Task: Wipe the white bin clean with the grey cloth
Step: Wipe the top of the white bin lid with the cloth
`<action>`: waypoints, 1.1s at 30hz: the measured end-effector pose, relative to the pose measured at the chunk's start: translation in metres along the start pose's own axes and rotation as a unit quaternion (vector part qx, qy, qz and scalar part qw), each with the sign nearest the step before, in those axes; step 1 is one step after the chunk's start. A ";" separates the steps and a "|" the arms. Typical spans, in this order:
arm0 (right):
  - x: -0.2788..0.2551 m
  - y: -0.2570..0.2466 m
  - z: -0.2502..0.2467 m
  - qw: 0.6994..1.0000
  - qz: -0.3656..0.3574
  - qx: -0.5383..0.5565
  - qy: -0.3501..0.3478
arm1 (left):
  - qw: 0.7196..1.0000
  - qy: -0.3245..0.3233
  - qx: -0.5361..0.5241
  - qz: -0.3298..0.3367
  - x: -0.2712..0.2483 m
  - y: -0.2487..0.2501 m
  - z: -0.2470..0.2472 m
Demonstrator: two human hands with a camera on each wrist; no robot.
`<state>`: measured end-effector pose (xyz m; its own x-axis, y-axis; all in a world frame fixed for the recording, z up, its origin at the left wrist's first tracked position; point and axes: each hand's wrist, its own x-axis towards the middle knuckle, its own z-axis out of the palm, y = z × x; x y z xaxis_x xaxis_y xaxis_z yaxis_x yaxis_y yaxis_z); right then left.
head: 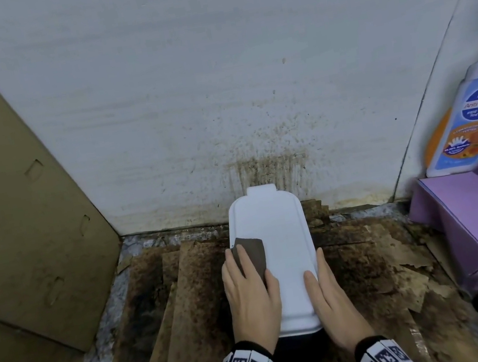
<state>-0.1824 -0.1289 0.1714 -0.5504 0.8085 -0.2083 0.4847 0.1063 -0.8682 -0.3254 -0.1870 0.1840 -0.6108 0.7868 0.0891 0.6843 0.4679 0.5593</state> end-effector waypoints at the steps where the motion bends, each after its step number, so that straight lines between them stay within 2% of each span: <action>1: 0.001 -0.002 0.000 1.000 0.007 0.007 -0.002 | 1.000 -0.009 -0.025 0.006 0.000 -0.005 -0.003; 5: 0.001 -0.004 0.000 0.999 0.020 0.048 0.007 | 0.993 -0.052 -0.106 0.000 0.001 -0.013 -0.015; 10: 0.002 -0.002 0.000 0.998 0.028 0.062 0.008 | 0.991 -0.096 -0.091 -0.010 0.005 -0.013 -0.025; 17: 0.002 -0.006 -0.001 0.996 0.034 0.078 0.012 | 0.982 -0.144 -0.108 -0.052 0.043 -0.016 -0.038; 21: 0.002 -0.007 -0.003 0.997 0.036 0.069 0.012 | 0.979 -0.156 -0.125 -0.038 0.074 -0.008 -0.046; 28: 0.003 -0.015 -0.006 0.996 0.057 0.068 -0.006 | 0.972 -0.173 -0.159 -0.010 0.157 -0.006 -0.038; 33: 0.001 -0.018 -0.007 0.997 0.052 0.061 -0.004 | 0.970 -0.177 -0.166 0.013 0.170 -0.003 -0.042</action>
<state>-0.1868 -0.1259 0.1896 -0.5079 0.8063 -0.3033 0.4532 -0.0493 -0.8901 -0.4480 -0.0712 0.2323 -0.3804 0.9127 -0.1494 0.4952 0.3374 0.8005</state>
